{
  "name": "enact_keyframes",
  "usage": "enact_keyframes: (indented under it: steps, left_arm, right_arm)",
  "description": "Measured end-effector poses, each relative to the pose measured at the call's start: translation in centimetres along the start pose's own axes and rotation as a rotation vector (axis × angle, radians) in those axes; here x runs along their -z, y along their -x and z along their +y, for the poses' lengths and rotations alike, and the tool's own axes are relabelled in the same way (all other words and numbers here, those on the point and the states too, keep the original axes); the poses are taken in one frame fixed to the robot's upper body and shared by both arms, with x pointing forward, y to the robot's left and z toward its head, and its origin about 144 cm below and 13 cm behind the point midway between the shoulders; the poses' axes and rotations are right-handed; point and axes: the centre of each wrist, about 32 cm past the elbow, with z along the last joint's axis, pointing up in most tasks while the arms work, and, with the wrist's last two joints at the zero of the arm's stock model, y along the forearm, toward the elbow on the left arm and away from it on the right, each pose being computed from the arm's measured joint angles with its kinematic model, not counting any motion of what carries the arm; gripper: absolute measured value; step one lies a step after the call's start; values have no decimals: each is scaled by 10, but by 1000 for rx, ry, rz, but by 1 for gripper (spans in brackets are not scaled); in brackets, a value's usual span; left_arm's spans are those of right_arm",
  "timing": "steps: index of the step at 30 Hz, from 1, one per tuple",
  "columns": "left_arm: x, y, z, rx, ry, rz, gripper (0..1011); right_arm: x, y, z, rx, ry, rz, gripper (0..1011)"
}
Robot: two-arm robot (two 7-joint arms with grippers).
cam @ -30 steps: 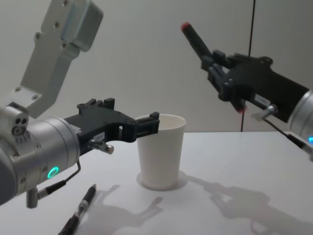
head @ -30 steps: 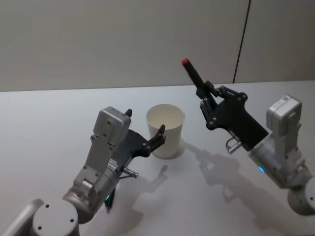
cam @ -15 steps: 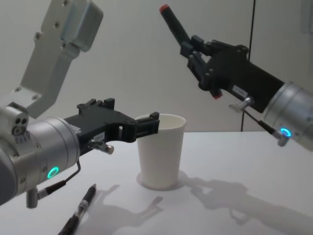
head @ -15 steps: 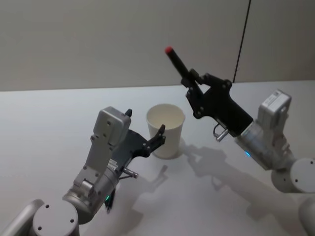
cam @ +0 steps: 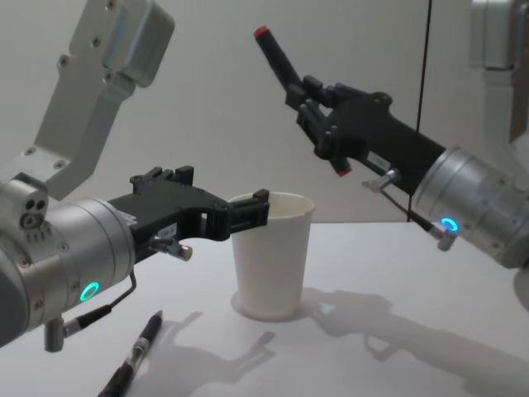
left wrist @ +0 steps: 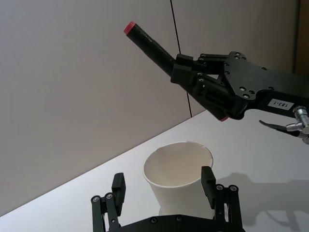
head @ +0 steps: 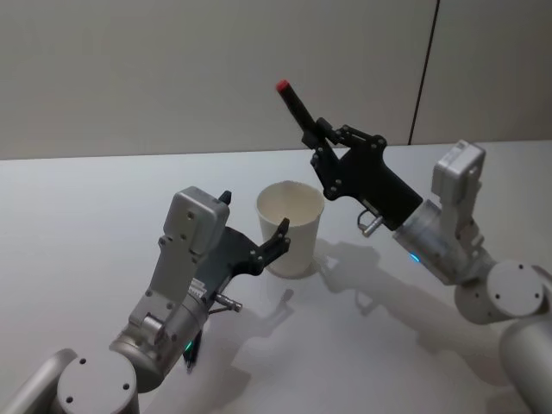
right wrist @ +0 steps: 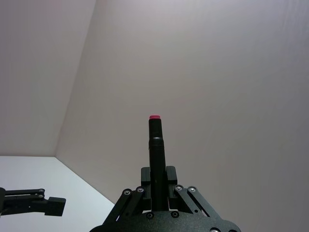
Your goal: Place the pen into the pen holder.
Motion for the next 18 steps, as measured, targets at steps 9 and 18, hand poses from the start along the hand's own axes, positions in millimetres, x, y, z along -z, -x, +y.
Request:
enact_keyframes:
  steps: [9, 18]
  left_arm:
    - [0, 0, 0, 0, 0, 0, 1000]
    - [0, 0, 0, 0, 0, 0, 1000]
  right_arm:
    - [13, 1, 14, -31, -2, 70, 171]
    - [23, 2, 25, -58, -19, 127, 170]
